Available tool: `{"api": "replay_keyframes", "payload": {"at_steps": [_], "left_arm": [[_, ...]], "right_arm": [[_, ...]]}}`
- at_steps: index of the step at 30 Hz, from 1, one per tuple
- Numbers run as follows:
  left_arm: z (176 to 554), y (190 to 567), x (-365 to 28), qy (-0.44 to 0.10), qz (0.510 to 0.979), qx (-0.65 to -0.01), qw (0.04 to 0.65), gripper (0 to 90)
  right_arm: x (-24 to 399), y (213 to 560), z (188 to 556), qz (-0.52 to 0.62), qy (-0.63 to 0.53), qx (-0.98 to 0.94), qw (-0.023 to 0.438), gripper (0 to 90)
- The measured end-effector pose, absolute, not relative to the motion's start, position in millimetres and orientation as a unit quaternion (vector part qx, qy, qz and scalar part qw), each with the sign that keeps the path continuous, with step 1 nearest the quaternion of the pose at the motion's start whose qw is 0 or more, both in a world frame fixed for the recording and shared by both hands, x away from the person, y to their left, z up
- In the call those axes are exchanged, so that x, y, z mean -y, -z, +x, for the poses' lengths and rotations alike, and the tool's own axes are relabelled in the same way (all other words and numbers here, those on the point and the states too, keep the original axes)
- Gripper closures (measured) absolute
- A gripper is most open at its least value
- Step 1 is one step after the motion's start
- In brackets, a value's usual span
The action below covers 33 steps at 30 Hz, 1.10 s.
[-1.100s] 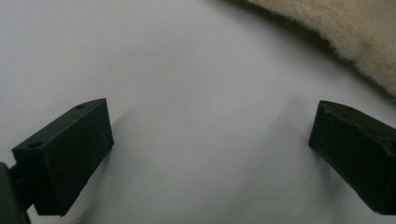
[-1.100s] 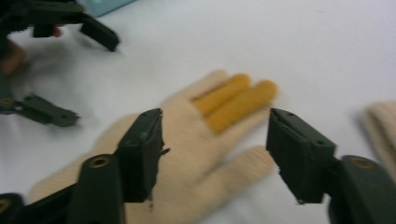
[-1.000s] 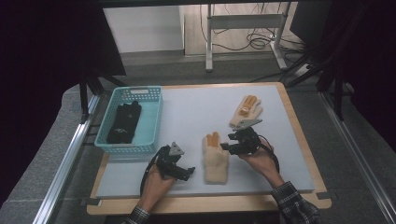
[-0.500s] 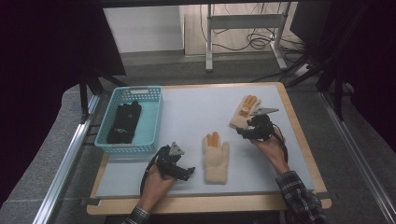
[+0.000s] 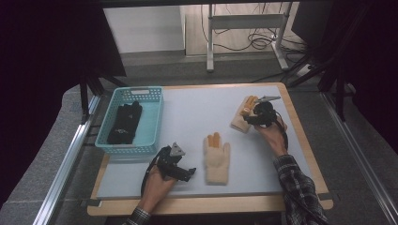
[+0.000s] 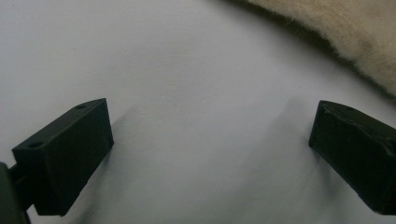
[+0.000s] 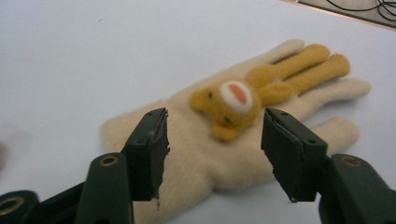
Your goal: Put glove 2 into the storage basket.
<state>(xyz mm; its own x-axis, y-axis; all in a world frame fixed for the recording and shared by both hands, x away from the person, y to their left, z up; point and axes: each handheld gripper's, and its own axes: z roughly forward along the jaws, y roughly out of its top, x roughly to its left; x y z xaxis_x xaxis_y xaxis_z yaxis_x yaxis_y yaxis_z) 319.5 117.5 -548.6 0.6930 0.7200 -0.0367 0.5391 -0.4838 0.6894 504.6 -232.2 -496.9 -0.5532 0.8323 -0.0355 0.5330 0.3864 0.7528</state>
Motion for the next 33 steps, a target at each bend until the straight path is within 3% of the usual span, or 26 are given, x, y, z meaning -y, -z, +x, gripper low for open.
{"api": "replay_keyframes", "payload": {"at_steps": [6, 15, 18, 23, 33], "left_arm": [[320, 549, -118, -0.13, 0.852, -0.369, 0.349, 0.0], [320, 548, -118, -0.13, 0.853, -0.368, 0.347, 0.0], [320, 548, -118, -0.13, 0.853, -0.368, 0.347, 0.0], [320, 548, -118, -0.13, 0.853, -0.368, 0.347, 0.0], [320, 548, -118, -0.13, 0.853, -0.368, 0.347, 0.0]], "right_arm": [[228, 504, 521, 0.426, -0.348, -0.807, 0.215, 44.8], [218, 520, 540, 0.439, -0.339, -0.802, 0.221, 35.7], [216, 523, 543, 0.443, -0.331, -0.801, 0.23, 39.8], [215, 521, 541, 0.449, -0.326, -0.802, 0.219, 55.0], [220, 502, 531, 0.442, -0.327, -0.81, 0.206, 57.7]]}}
